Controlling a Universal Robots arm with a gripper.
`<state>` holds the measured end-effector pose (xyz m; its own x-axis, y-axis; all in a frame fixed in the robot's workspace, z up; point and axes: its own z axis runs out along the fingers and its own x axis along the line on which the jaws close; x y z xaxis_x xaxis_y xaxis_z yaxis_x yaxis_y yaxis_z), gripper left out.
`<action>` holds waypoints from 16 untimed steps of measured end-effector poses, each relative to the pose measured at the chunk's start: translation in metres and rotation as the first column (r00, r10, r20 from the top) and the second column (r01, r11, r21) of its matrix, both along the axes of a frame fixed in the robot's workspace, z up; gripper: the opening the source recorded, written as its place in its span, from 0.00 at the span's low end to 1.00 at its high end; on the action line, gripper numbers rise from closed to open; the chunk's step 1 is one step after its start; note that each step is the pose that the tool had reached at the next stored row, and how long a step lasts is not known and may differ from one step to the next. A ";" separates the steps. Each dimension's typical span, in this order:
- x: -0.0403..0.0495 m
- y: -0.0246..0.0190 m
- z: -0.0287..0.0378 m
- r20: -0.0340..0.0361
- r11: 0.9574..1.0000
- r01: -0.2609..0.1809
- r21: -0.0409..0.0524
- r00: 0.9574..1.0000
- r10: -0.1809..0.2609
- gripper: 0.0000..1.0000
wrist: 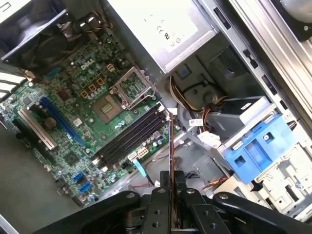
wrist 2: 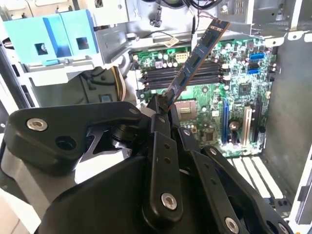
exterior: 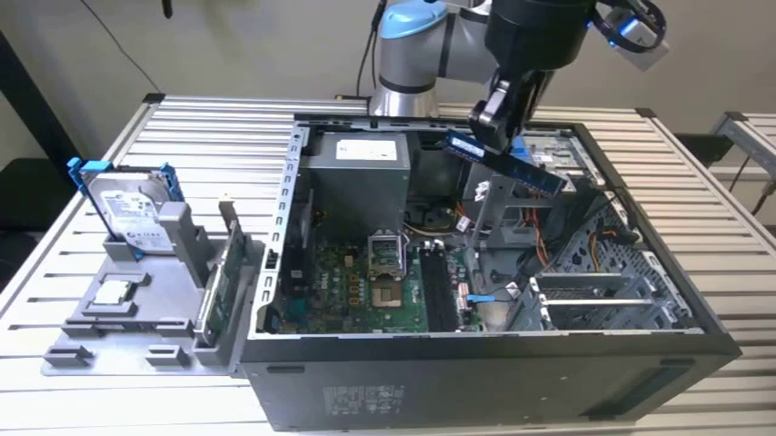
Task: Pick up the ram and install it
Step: 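Insert the ram into the slot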
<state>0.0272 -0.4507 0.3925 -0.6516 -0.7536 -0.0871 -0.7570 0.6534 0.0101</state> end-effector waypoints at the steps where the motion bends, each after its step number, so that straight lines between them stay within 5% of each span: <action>1: 0.0000 0.0000 -0.0001 0.000 1.000 0.010 0.000 1.000 -0.010 0.15; 6: 0.0000 0.0000 -0.0011 0.000 0.998 0.067 0.000 0.998 -0.067 0.15; 16: -0.0007 0.0000 -0.0030 0.000 0.985 0.171 0.000 0.985 -0.171 0.15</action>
